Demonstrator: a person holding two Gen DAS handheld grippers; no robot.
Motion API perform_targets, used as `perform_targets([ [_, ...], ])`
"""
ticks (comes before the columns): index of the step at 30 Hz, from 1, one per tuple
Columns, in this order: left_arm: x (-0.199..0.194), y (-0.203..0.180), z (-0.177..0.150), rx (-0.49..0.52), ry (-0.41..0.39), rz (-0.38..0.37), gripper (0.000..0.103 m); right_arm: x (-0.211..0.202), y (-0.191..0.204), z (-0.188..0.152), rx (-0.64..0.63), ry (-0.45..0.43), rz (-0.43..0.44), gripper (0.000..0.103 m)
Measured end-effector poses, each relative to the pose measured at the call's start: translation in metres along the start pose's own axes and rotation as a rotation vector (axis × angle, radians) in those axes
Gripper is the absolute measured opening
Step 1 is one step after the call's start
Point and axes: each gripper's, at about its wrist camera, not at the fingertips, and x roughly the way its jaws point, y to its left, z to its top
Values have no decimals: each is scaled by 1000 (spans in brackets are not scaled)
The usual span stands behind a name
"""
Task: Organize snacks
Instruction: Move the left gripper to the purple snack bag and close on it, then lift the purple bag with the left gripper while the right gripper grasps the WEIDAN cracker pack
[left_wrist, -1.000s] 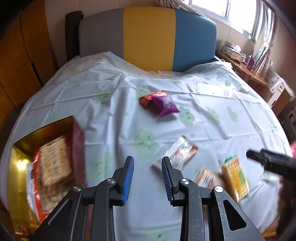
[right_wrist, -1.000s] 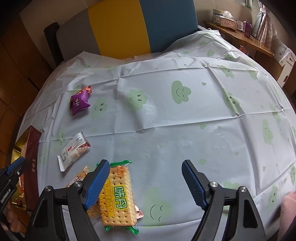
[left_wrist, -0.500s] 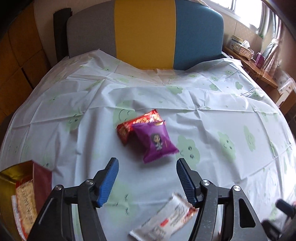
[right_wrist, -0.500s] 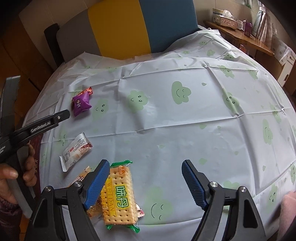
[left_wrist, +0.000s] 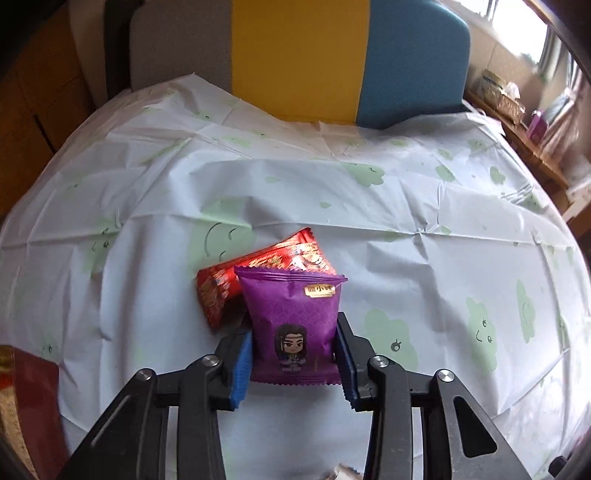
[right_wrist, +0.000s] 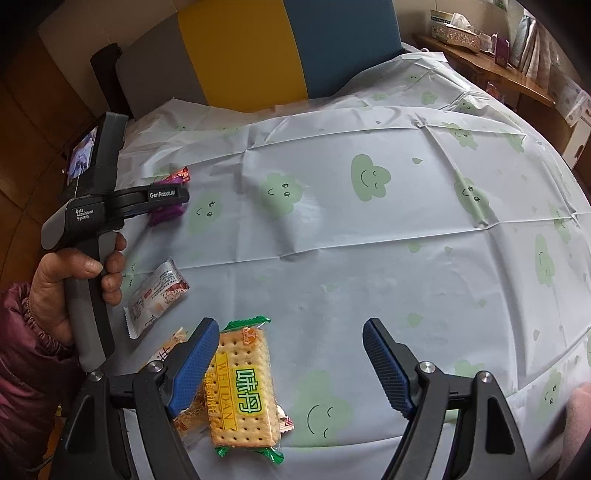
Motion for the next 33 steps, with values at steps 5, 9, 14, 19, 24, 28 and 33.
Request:
perform_targets([
  [5, -26, 5, -26, 48, -46, 5, 38, 0, -1, 0, 2, -1, -14, 82],
  [9, -52, 13, -49, 55, -69, 0, 38, 1, -1, 0, -5, 3, -34, 82],
  [14, -85, 24, -79, 64, -100, -3, 38, 7, -2, -1, -14, 21, -59, 82],
  [19, -116, 28, -119, 95, -136, -17, 38, 8, -8, -1, 8, 22, -58, 82],
  [24, -139, 24, -166, 169, -159, -25, 38, 7, -12, 0, 29, 10, -49, 82],
  [28, -145, 23, -203, 235, -166, -19, 38, 7, -12, 1, 34, 0, -50, 82],
  [33, -134, 28, -229, 237, -112, -27, 38, 7, -3, -1, 5, 15, 31, 81],
])
